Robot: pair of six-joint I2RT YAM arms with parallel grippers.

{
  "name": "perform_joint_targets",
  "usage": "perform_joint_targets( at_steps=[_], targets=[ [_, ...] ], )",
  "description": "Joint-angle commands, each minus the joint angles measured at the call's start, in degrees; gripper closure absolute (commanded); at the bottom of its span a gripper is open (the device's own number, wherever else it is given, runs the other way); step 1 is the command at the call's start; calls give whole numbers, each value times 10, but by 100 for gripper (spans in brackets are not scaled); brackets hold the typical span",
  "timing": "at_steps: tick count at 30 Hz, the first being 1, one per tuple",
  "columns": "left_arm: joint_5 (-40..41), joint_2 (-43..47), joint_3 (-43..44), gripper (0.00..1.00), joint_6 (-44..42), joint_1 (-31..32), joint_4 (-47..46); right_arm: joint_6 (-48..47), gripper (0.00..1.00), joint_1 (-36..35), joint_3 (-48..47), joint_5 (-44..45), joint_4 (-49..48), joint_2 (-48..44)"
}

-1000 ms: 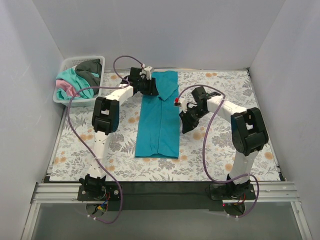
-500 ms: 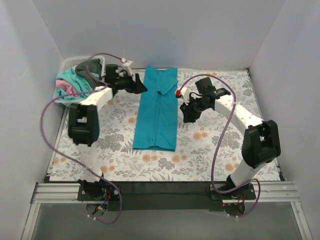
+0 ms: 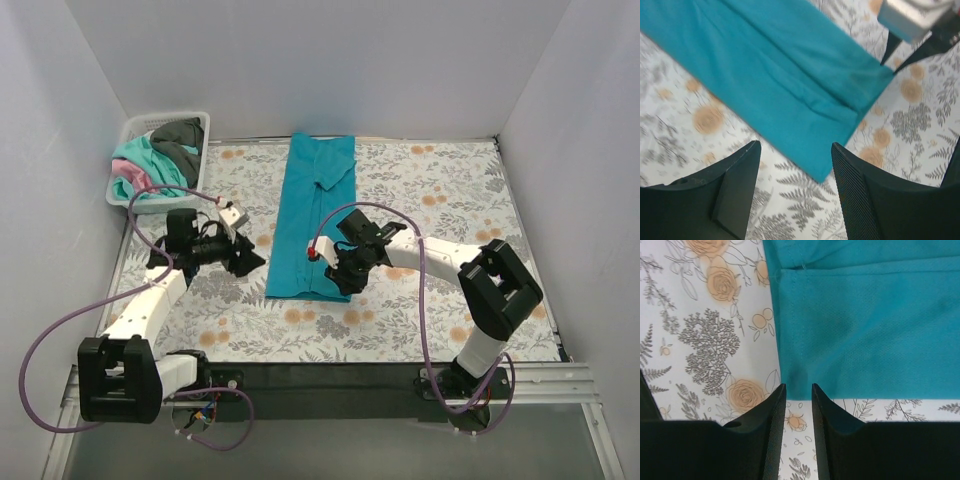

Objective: Fold and stack the t-shirts
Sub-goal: Fold the tshirt

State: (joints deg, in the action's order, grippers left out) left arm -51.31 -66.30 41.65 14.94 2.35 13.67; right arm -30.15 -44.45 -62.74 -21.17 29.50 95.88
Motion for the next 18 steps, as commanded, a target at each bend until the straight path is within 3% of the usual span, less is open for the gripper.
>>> perform_joint_targets(
  at_steps=[1, 6, 12, 15, 18],
  targets=[
    [23, 32, -45, 46, -62, 12, 34, -2, 71, -3, 16, 19, -34, 18],
    [54, 46, -76, 46, -113, 47, 57, -37, 75, -2, 68, 52, -34, 37],
    [81, 74, -116, 47, -194, 110, 79, -54, 76, 1, 96, 42, -13, -14],
    [96, 82, -129, 47, -211, 142, 79, -68, 70, 1, 94, 45, -2, -62],
    [103, 73, -134, 47, -222, 154, 70, -79, 56, 0, 95, 44, -2, -105]
  ],
)
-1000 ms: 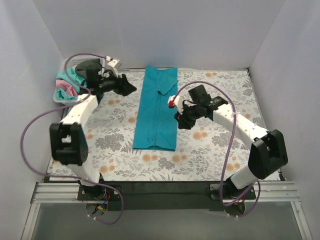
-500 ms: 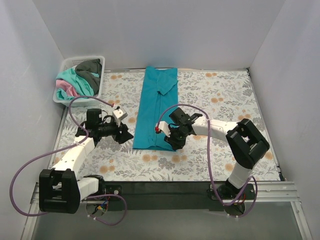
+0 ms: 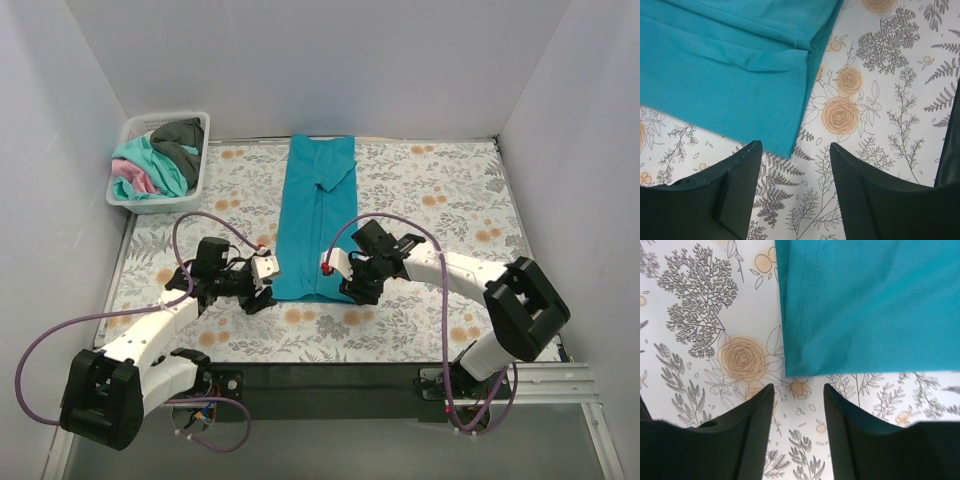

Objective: Fold and stack the t-shirts
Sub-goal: Fold the tshirt

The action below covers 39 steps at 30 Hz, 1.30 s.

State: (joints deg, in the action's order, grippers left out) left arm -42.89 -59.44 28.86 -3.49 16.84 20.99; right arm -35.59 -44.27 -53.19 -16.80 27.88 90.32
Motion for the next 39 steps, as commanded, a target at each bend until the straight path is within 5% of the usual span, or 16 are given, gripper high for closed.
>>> perform_joint_targets(
  at_steps=[1, 10, 25, 29, 35, 39],
  targets=[
    [18, 1, -7, 47, -44, 11, -6, -29, 53, -3, 2, -2, 5, -65],
    [17, -62, -28, 56, -154, 31, -47, -76, 52, -42, 60, -6, -83, -77],
    [29, -151, -30, 59, -187, 40, -111, -78, 55, -61, 95, 34, -153, -28],
    [45, -199, -22, 62, -198, 42, -109, -87, 66, -61, 99, 40, -154, -4],
    [52, -199, -6, 90, -214, 44, -83, -84, 98, -61, 101, 57, -150, 16],
    [27, -174, 10, 100, -224, 47, -23, -74, 99, -61, 91, 50, -122, -14]
  ],
)
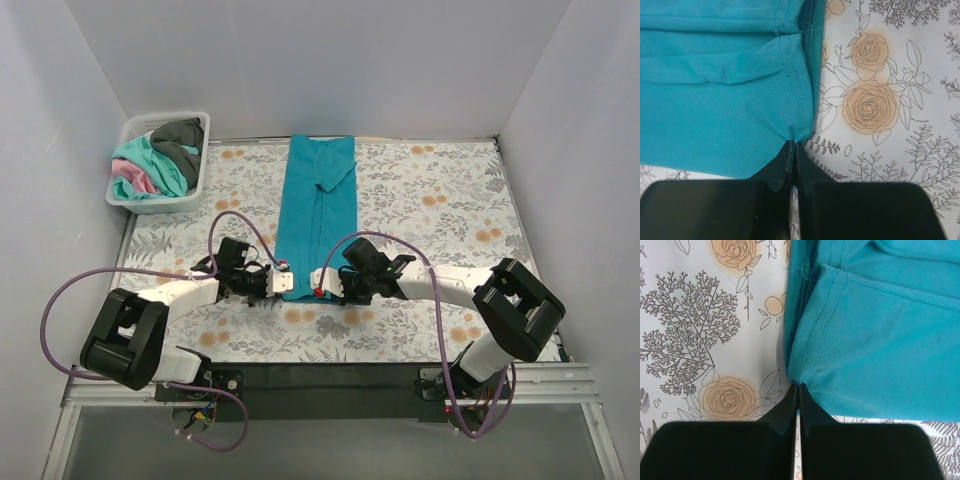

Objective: Fold and stack the t-shirts
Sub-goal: Fold the tshirt

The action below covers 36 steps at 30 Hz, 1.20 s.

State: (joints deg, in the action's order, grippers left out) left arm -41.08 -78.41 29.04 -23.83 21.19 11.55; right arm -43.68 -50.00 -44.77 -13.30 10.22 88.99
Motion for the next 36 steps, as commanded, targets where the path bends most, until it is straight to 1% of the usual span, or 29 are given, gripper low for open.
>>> perform_joint_targets(
  at_steps=[1, 6, 8, 12, 13, 16, 18, 19, 22, 25, 29, 36],
  targets=[
    [4, 33, 10, 100, -18, 5, 81, 9, 99, -4, 3, 7, 73, -8],
    [-36, 101, 10, 100, -18, 12, 151, 18, 99, -7, -15, -10, 136, -71],
    [-43, 129, 12, 100, 3, 12, 163, 22, 99, -8, -15, -13, 140, -90],
    [-33, 135, 39, 100, 55, 12, 148, 25, 99, -7, -20, 12, 143, -109],
    [-32, 129, 47, 100, 57, 12, 147, 19, 99, -7, -26, 22, 143, -107],
    [-17, 109, 79, 100, 91, 10, 111, 8, 99, 3, -52, 28, 141, -89],
    [-18, 83, 98, 100, 99, -1, 85, 0, 99, 26, -68, 27, 138, -74],
    [-19, 69, 125, 100, 99, -5, 80, -5, 99, 33, -86, 30, 138, -69],
    [-29, 16, 171, 100, 91, -29, 72, -34, 99, 59, -113, 41, 133, -42],
    [-29, -24, 192, 100, 99, -52, 41, -52, 99, 80, -151, 38, 129, -14],
    [-15, -74, 224, 100, 129, -56, -44, -73, 99, 106, -196, 38, 111, 41],
    [4, -169, 276, 100, 136, -64, -141, -103, 99, 154, -283, 32, 93, 130]
  ],
)
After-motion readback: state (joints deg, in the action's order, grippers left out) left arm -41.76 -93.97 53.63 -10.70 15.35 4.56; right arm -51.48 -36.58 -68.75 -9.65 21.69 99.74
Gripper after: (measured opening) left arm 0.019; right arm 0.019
